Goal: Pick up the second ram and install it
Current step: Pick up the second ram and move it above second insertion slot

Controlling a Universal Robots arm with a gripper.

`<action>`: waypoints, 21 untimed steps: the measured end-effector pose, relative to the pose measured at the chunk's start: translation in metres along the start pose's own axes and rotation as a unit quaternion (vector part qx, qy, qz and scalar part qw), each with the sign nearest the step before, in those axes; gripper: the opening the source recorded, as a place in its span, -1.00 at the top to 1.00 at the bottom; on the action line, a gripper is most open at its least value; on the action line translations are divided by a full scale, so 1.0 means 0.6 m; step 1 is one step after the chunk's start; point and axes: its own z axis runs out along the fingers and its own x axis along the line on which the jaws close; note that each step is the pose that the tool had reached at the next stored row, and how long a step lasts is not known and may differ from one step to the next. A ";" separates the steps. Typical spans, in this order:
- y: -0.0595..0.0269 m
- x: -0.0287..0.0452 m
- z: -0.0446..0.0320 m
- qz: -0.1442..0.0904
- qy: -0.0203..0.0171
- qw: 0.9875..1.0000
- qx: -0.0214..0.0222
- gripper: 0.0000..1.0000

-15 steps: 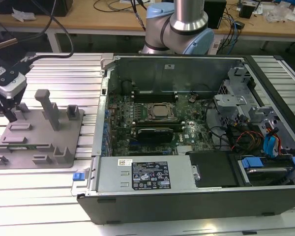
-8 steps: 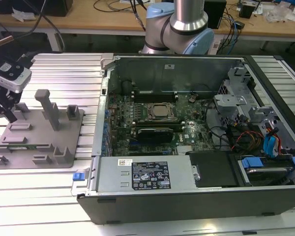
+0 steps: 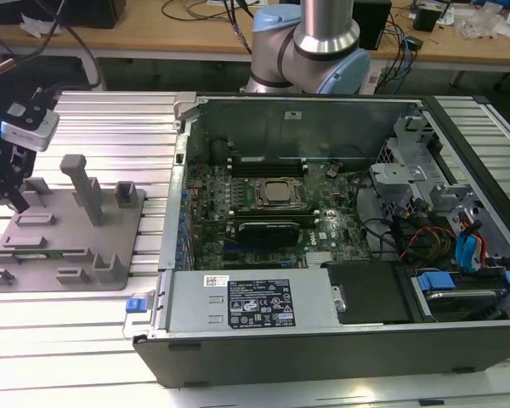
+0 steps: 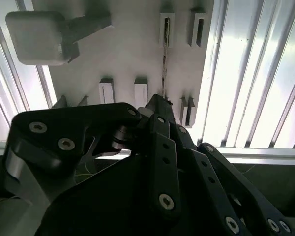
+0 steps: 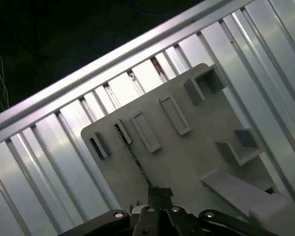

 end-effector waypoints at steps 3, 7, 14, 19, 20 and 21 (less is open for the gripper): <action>0.000 0.000 0.001 -0.054 0.002 0.999 -0.001 0.84; 0.000 0.000 0.001 -0.116 0.005 0.993 -0.003 0.84; -0.001 0.000 0.015 -0.250 0.012 0.968 -0.008 0.84; -0.002 0.001 0.034 -0.250 0.013 0.968 -0.013 0.84; -0.002 0.001 0.038 -0.249 0.013 0.968 -0.014 0.84; -0.002 0.001 0.040 -0.248 0.013 0.969 -0.014 0.84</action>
